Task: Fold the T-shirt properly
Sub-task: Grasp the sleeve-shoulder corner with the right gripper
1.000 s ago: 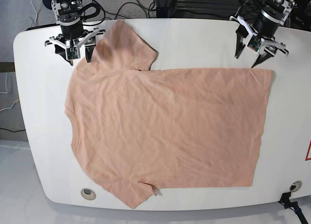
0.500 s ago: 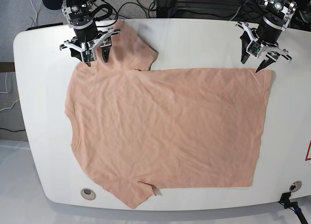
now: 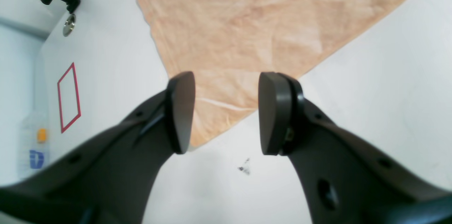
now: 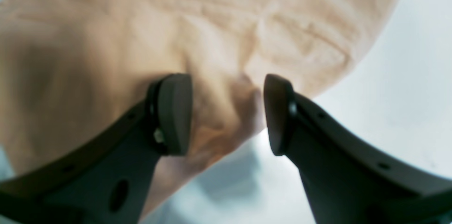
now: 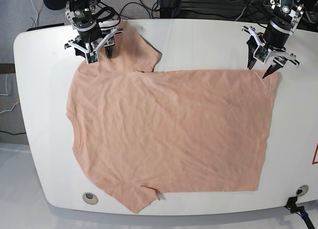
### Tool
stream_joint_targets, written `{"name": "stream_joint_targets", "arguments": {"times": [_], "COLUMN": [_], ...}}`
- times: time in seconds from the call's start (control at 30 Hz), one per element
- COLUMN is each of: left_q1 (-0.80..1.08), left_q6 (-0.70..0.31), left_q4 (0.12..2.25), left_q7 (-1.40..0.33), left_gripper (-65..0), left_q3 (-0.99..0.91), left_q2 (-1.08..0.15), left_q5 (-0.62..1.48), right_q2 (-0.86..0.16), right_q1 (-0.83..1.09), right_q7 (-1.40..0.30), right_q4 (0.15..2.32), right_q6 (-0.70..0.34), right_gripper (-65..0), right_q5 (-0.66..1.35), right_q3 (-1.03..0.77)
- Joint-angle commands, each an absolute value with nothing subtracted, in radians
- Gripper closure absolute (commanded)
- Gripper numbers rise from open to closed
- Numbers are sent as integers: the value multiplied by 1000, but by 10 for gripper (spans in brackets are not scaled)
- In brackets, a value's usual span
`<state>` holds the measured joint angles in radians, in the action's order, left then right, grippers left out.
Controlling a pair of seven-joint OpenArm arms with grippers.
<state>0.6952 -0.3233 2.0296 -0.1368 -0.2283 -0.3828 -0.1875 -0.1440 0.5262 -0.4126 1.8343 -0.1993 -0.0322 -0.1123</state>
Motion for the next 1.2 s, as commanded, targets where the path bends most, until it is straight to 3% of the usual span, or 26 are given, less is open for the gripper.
{"name": "stream_joint_targets", "arguments": {"times": [0.0, 0.4, 0.47, 0.57, 0.6, 0.7, 0.8, 0.9, 1.17], "left_q1": [689, 685, 688, 694, 699, 696, 699, 698, 635], "left_q6": [-311, -310, -308, -308, -301, -298, -298, -293, -298], "left_q4": [2046, 2042, 2043, 2044, 2046, 2048, 2045, 2037, 1873], "left_q7": [-117, -120, -117, -118, -124, -128, -135, -142, -208], "left_gripper": [-267, -265, -265, -262, -274, -273, -270, -271, -268], "left_q3": [-234, -238, -240, -241, -251, -258, -255, -251, -277], "left_q2": [-390, -389, -390, -389, -392, -393, -396, -401, -409], "left_q5": [-187, -188, -190, -194, -199, -211, -211, -220, -118], "right_q2": [-158, -214, -221, -225, -232, -238, -241, -244, -249], "right_q1": [508, 453, 454, 452, 441, 443, 447, 456, 476], "right_q7": [-397, -536, -563, -599, -480, -491, -504, -513, -512], "right_q4": [1813, 1566, 1560, 1546, 1601, 1612, 1619, 1623, 1641], "right_q6": [-197, -346, -404, -477, -458, -456, -459, -461, -485], "right_gripper": [-308, -298, -276, -173, -247, -236, -168, 0, 0], "right_q5": [-22, 317, 364, 414, 444, 451, 446, 436, 412], "right_q3": [-122, -139, -145, -151, -166, -164, -164, -167, -172]}}
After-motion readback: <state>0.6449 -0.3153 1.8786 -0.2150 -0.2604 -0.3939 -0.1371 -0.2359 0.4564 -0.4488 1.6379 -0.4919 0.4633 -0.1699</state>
